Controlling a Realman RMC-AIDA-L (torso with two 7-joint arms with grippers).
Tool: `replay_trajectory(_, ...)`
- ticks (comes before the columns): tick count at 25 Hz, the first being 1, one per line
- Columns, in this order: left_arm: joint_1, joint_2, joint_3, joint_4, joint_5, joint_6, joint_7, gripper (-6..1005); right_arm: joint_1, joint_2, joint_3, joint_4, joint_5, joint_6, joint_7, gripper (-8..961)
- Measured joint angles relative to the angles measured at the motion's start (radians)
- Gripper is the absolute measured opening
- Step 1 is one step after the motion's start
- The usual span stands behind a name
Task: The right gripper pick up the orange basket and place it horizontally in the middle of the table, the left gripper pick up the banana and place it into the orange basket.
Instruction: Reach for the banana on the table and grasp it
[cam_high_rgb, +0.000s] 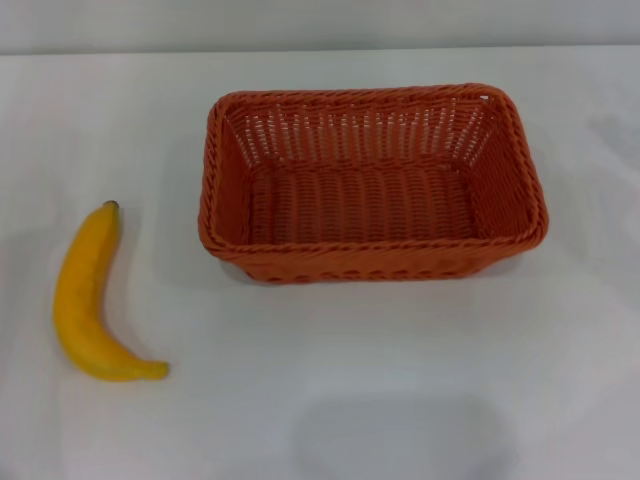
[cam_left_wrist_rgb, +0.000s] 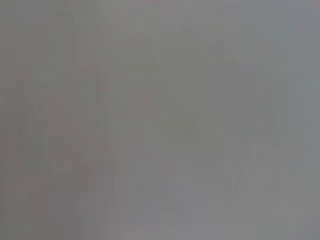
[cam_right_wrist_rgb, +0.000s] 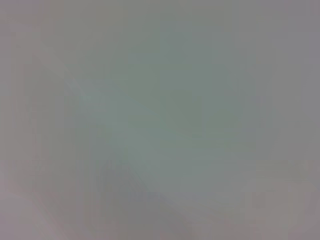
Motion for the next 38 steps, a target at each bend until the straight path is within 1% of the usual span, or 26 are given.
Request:
replay_trajectory(3, -0.002, 0.0, 0.0, 0.0, -0.01, -0.028, -0.001, 855, -0.013, 0.0, 0.05, 0.124, 0.066, -0.005, -0.301, 372)
replay_trajectory(5, -0.003, 0.001, 0.0, -0.001, -0.013, -0.039, -0.009, 855, -0.022, 0.001, 0.058, 0.189, 0.085, -0.041, -0.467, 372)
replay_trajectory(6, -0.007, 0.002, 0.0, -0.001, -0.017, -0.05, -0.021, 855, -0.024, 0.002, 0.058, 0.211, 0.087, -0.072, -0.515, 372)
replay_trajectory(9, -0.017, 0.003, 0.003, -0.002, -0.016, -0.068, -0.03, 855, -0.023, 0.006, 0.064, 0.29, 0.11, -0.22, -0.621, 371)
replay_trajectory(12, -0.029, 0.004, 0.009, -0.002, -0.005, -0.096, -0.05, 854, -0.017, 0.008, 0.078, 0.391, 0.209, -0.338, -0.783, 371)
replay_trajectory(14, -0.036, 0.005, 0.01, -0.003, 0.025, -0.118, -0.092, 854, -0.012, 0.009, 0.084, 0.474, 0.323, -0.363, -0.976, 372)
replay_trajectory(16, -0.046, 0.009, 0.011, -0.004, 0.088, -0.144, -0.168, 854, -0.007, 0.011, 0.085, 0.556, 0.447, -0.356, -1.246, 374)
replay_trajectory(18, -0.053, 0.013, 0.011, -0.022, 0.152, -0.158, -0.252, 854, 0.004, 0.013, 0.085, 0.616, 0.544, -0.34, -1.463, 375)
replay_trajectory(20, -0.059, 0.014, 0.011, -0.059, 0.218, -0.161, -0.356, 854, 0.021, 0.015, 0.085, 0.658, 0.613, -0.334, -1.617, 376)
replay_trajectory(21, -0.063, 0.014, 0.011, -0.084, 0.253, -0.161, -0.42, 854, 0.027, 0.015, 0.085, 0.666, 0.629, -0.335, -1.662, 377)
replay_trajectory(23, -0.068, 0.014, 0.011, -0.148, 0.348, -0.156, -0.567, 854, 0.036, 0.014, 0.087, 0.669, 0.644, -0.345, -1.713, 378)
replay_trajectory(26, -0.075, 0.014, 0.033, -0.246, 0.467, -0.13, -0.766, 853, 0.039, 0.014, 0.098, 0.663, 0.67, -0.353, -1.715, 379)
replay_trajectory(29, -0.084, 0.022, 0.115, -0.371, 0.561, -0.054, -0.95, 852, 0.041, 0.012, 0.111, 0.662, 0.692, -0.36, -1.71, 381)
replay_trajectory(30, -0.091, 0.028, 0.128, -0.428, 0.612, -0.012, -1.016, 852, 0.042, 0.011, 0.113, 0.662, 0.695, -0.363, -1.708, 426)
replay_trajectory(33, -0.114, 0.054, 0.13, -0.596, 0.767, 0.129, -1.22, 851, 0.046, 0.008, 0.113, 0.661, 0.698, -0.373, -1.704, 560)
replay_trajectory(34, -0.12, 0.064, 0.13, -0.632, 0.795, 0.165, -1.267, 850, 0.047, 0.008, 0.114, 0.66, 0.698, -0.374, -1.703, 605)
replay_trajectory(35, -0.128, 0.076, 0.131, -0.669, 0.821, 0.206, -1.314, 850, 0.047, 0.007, 0.114, 0.66, 0.698, -0.376, -1.702, 649)
replay_trajectory(36, -0.14, 0.095, 0.131, -0.716, 0.861, 0.258, -1.381, 850, 0.047, 0.007, 0.114, 0.66, 0.699, -0.377, -1.702, 693)
replay_trajectory(38, -0.168, 0.125, 0.131, -0.779, 0.941, 0.324, -1.504, 849, 0.046, 0.007, 0.114, 0.659, 0.699, -0.38, -1.7, 781)
